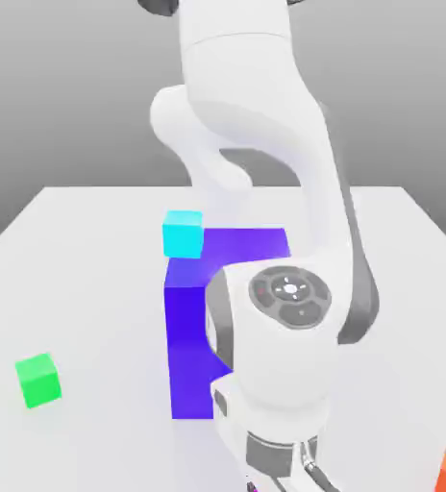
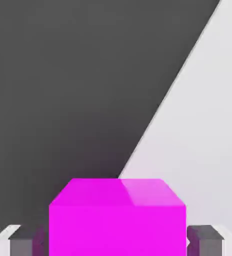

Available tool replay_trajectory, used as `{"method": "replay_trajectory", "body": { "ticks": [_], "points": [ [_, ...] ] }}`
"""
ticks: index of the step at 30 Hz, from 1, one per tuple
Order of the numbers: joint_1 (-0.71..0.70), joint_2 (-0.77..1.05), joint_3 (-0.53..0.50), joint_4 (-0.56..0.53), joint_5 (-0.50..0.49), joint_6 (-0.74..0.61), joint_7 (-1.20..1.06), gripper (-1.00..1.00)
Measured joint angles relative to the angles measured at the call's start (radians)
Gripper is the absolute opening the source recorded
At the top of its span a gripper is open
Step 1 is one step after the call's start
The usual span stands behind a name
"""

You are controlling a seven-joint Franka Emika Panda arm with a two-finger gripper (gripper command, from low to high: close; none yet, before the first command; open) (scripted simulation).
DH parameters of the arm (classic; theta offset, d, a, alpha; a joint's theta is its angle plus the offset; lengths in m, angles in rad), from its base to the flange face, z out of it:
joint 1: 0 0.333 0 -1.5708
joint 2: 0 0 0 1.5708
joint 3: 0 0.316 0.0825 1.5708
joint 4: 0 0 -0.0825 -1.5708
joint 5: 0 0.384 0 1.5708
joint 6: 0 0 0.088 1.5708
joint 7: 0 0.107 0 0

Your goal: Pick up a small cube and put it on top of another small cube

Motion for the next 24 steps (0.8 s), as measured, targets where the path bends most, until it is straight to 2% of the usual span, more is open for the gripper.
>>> {"method": "replay_trajectory", "body": {
  "ticks": [3, 8, 21, 24],
  "points": [
    [0.000, -0.003, 0.001, -0.001, 0.001, -0.002, 0.000, -1.00],
    [-0.048, -0.156, 0.028, -0.047, 0.046, -0.109, -0.041, -1.00],
    [-0.451, -0.482, -0.229, -0.370, 0.166, -0.107, -0.280, -1.00],
    [-0.539, -0.507, -0.253, -0.423, 0.182, -0.076, -0.318, -1.00]
  ]
}}
